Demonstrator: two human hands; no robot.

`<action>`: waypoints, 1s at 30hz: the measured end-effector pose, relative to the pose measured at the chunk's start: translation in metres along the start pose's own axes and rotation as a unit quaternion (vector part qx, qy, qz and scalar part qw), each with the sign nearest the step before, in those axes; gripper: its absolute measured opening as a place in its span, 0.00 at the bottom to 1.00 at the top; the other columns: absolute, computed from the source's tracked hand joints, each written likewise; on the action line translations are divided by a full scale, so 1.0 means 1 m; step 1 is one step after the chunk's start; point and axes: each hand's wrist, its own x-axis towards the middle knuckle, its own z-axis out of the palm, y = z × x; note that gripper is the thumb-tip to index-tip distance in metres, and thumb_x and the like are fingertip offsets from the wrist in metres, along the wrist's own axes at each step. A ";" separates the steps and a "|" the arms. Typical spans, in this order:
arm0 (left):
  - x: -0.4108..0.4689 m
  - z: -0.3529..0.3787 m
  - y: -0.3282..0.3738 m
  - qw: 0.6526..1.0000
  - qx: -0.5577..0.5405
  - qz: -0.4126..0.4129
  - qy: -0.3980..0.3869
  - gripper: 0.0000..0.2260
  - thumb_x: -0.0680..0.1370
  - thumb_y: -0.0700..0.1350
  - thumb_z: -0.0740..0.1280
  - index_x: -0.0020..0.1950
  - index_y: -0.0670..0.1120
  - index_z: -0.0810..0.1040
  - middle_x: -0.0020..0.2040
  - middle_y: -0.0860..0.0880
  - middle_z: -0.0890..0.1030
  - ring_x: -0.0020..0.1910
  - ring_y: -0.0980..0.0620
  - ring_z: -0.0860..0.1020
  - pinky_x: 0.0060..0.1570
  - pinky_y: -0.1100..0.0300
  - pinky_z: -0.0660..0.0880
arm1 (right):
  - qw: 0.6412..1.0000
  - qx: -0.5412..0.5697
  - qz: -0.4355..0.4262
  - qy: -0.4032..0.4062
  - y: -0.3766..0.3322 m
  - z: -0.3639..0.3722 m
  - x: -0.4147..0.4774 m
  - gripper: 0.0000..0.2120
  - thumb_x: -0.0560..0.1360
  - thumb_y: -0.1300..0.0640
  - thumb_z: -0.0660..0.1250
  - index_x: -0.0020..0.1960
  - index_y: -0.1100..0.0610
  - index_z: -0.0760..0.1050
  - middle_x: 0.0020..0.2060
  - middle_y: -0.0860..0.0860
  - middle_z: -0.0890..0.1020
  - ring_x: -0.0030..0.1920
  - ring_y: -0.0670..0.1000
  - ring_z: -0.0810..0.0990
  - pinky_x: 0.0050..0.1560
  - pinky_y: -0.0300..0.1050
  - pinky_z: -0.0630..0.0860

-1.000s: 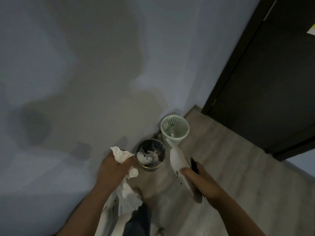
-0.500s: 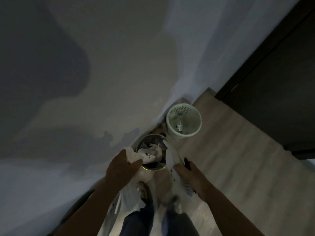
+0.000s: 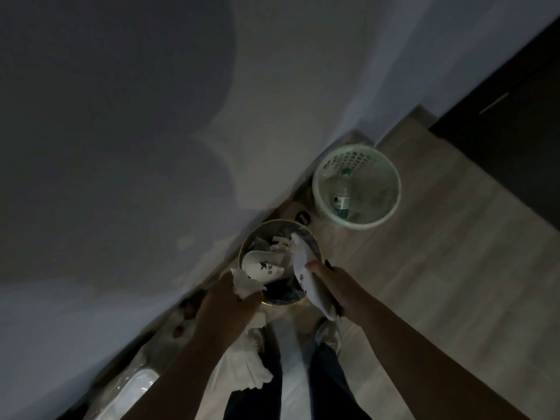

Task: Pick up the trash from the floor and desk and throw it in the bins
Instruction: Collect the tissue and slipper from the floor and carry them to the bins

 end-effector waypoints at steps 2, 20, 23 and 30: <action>0.020 0.012 -0.009 1.000 0.006 -0.001 0.004 0.10 0.71 0.49 0.72 0.39 0.54 0.71 0.33 0.54 0.79 0.33 0.60 0.77 0.30 0.63 0.69 | 1.000 0.011 0.007 -0.006 -0.002 0.003 0.031 0.42 0.65 0.33 0.68 0.71 0.57 0.68 0.64 0.58 0.75 0.61 0.60 0.76 0.65 0.61 0.71; 0.099 0.054 -0.008 0.998 0.066 0.002 -0.019 0.14 0.71 0.48 0.72 0.50 0.49 0.70 0.39 0.55 0.75 0.41 0.51 0.75 0.40 0.59 0.69 | 0.975 -0.188 -0.039 0.113 0.026 -0.008 0.102 0.17 0.76 0.52 0.65 0.61 0.59 0.74 0.58 0.56 0.79 0.58 0.55 0.77 0.49 0.40 0.69; 0.110 0.062 -0.003 0.997 0.068 0.012 -0.019 0.14 0.70 0.46 0.74 0.47 0.48 0.69 0.37 0.54 0.73 0.36 0.54 0.72 0.32 0.62 0.66 | 0.965 -0.232 -0.039 0.117 0.029 -0.017 0.100 0.19 0.75 0.51 0.64 0.63 0.58 0.75 0.61 0.55 0.78 0.62 0.54 0.75 0.54 0.40 0.68; 0.142 0.085 -0.002 0.997 0.072 0.009 -0.011 0.26 0.70 0.45 0.75 0.64 0.38 0.69 0.58 0.39 0.76 0.55 0.42 0.76 0.45 0.60 0.67 | 0.973 -0.198 -0.033 0.113 0.044 -0.024 0.103 0.17 0.77 0.53 0.64 0.64 0.58 0.73 0.59 0.56 0.78 0.60 0.55 0.77 0.49 0.37 0.66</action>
